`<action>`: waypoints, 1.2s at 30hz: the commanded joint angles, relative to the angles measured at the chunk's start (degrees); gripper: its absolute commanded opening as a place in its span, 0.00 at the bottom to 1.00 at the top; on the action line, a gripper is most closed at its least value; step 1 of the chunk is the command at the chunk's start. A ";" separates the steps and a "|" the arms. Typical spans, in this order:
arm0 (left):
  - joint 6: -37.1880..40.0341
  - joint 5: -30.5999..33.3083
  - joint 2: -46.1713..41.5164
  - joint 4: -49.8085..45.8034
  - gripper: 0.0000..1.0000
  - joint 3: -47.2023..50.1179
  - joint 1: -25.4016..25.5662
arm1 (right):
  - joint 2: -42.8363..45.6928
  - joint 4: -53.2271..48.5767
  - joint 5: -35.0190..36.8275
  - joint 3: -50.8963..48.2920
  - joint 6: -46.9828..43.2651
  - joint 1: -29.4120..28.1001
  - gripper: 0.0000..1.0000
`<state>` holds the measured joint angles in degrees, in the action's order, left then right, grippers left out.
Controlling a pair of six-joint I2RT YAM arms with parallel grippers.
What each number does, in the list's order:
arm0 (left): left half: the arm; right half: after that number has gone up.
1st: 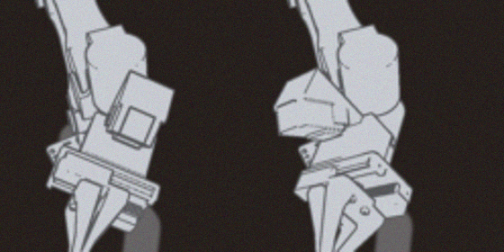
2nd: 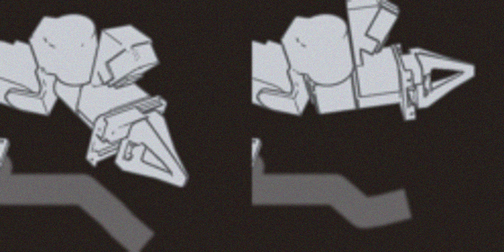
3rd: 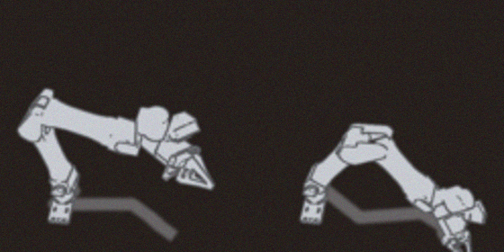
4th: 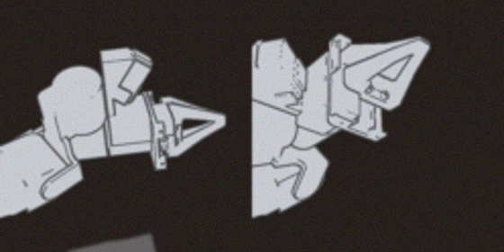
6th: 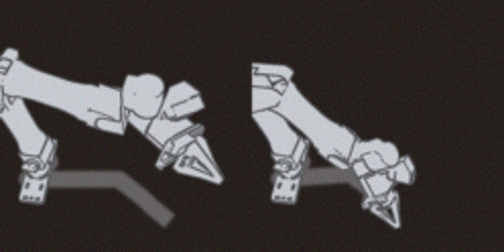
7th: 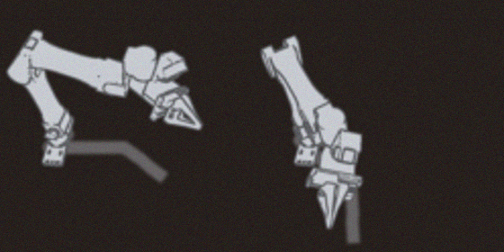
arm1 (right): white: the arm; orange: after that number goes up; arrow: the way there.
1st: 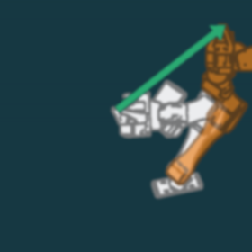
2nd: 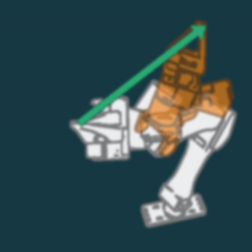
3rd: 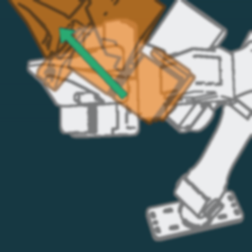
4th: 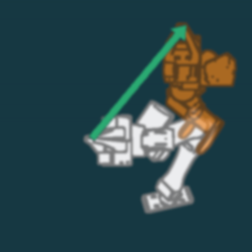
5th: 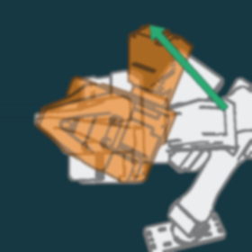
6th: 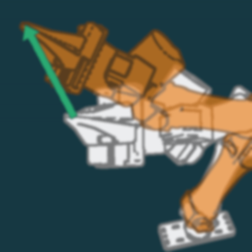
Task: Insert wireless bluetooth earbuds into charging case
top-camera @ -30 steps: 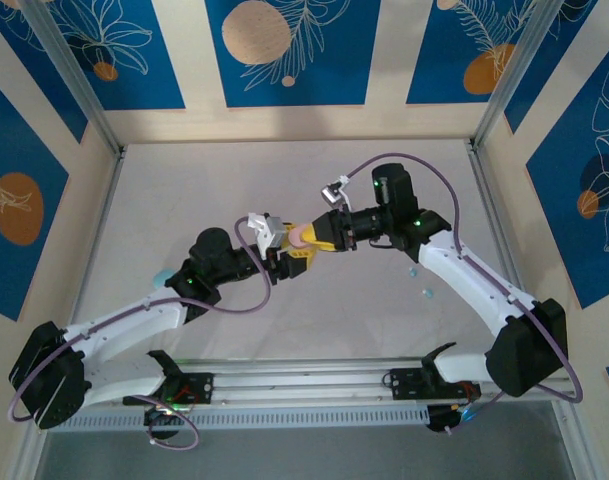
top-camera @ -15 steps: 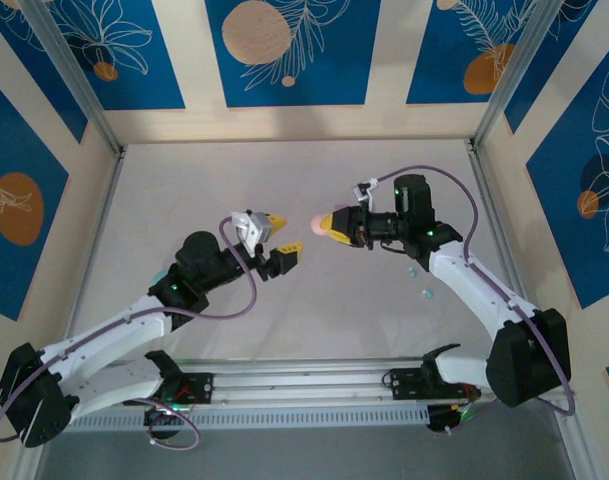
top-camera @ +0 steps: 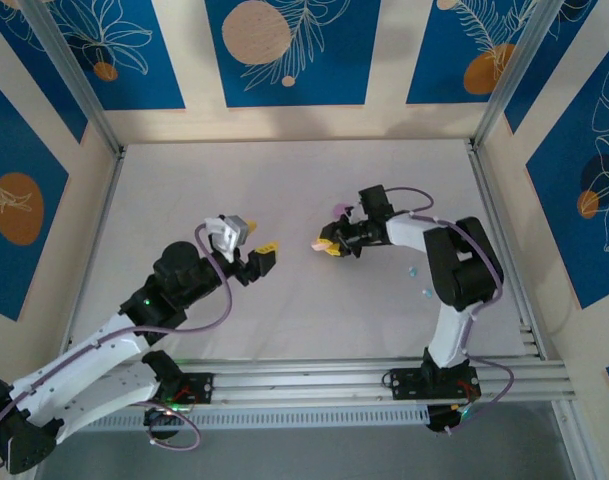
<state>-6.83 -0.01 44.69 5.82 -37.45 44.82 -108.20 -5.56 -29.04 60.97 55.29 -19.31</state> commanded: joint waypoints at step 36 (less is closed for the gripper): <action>-20.13 15.49 6.80 -25.47 0.67 -6.06 -6.75 | 14.93 -24.69 19.52 7.47 -15.12 1.21 0.66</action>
<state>-20.47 12.67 50.59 -14.39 -42.00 40.88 -97.03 -29.67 -9.76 70.65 41.28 -17.52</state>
